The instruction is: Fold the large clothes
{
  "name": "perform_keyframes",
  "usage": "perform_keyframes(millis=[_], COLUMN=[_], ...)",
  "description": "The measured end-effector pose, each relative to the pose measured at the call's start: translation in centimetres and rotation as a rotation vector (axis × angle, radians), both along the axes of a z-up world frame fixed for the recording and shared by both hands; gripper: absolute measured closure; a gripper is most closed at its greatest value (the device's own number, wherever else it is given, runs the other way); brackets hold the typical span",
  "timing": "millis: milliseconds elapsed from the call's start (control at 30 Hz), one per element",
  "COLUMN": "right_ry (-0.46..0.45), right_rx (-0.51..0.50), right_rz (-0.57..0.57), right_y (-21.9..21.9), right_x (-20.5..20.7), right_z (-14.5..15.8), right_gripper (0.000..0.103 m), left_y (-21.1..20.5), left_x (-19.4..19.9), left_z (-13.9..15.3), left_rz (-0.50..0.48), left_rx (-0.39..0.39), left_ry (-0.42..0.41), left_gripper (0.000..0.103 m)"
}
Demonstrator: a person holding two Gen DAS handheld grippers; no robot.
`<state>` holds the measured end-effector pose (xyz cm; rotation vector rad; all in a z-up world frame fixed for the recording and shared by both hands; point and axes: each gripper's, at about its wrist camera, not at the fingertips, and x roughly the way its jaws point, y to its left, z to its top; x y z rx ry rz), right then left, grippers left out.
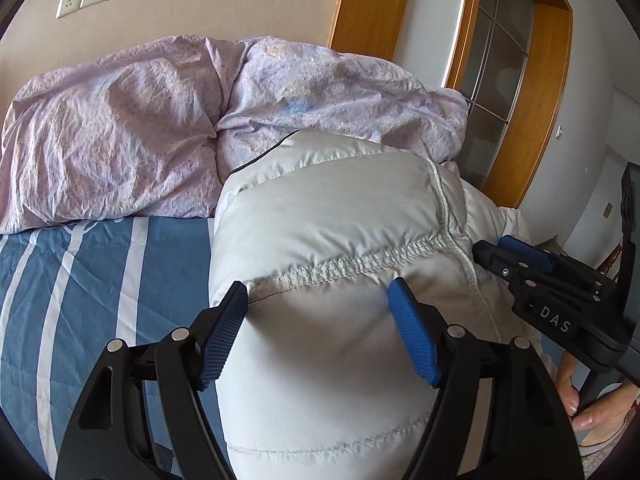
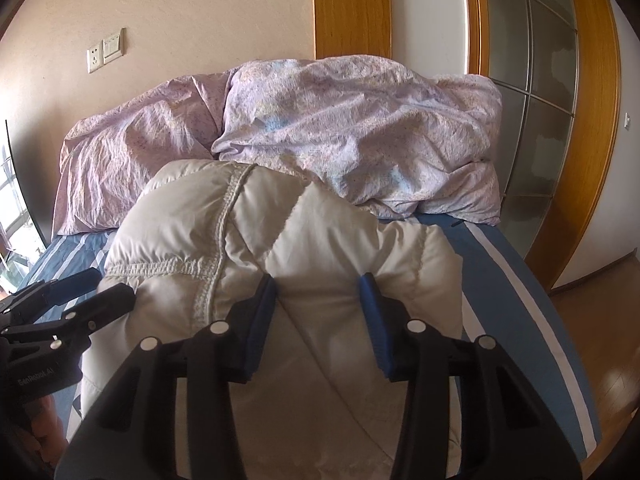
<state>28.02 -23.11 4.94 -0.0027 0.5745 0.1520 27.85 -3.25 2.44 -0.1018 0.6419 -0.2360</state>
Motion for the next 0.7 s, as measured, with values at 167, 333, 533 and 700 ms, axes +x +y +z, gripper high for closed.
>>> perform_keyframes(millis=[167, 333, 533, 700], right_ry=[0.028, 0.051, 0.078, 0.105], right_rx=[0.021, 0.038, 0.050, 0.066], right_rz=[0.000, 0.006, 0.019, 0.036], right_y=[-0.5, -0.9, -1.1, -1.2], right_x=[1.3, 2.5, 4.1, 5.6], right_z=[-1.0, -1.7, -2.7, -3.7], right_gripper=[0.059, 0.059, 0.059, 0.059], left_y=[-0.4, -0.7, -1.0, -1.3], left_x=[0.9, 1.7, 2.8, 3.8], left_z=[-0.5, -1.0, -1.6, -2.2], left_rz=[0.004, 0.007, 0.017, 0.038], left_rx=[0.013, 0.019, 0.023, 0.031], left_ry=[0.002, 0.002, 0.007, 0.014], left_gripper=[0.026, 0.024, 0.021, 0.018])
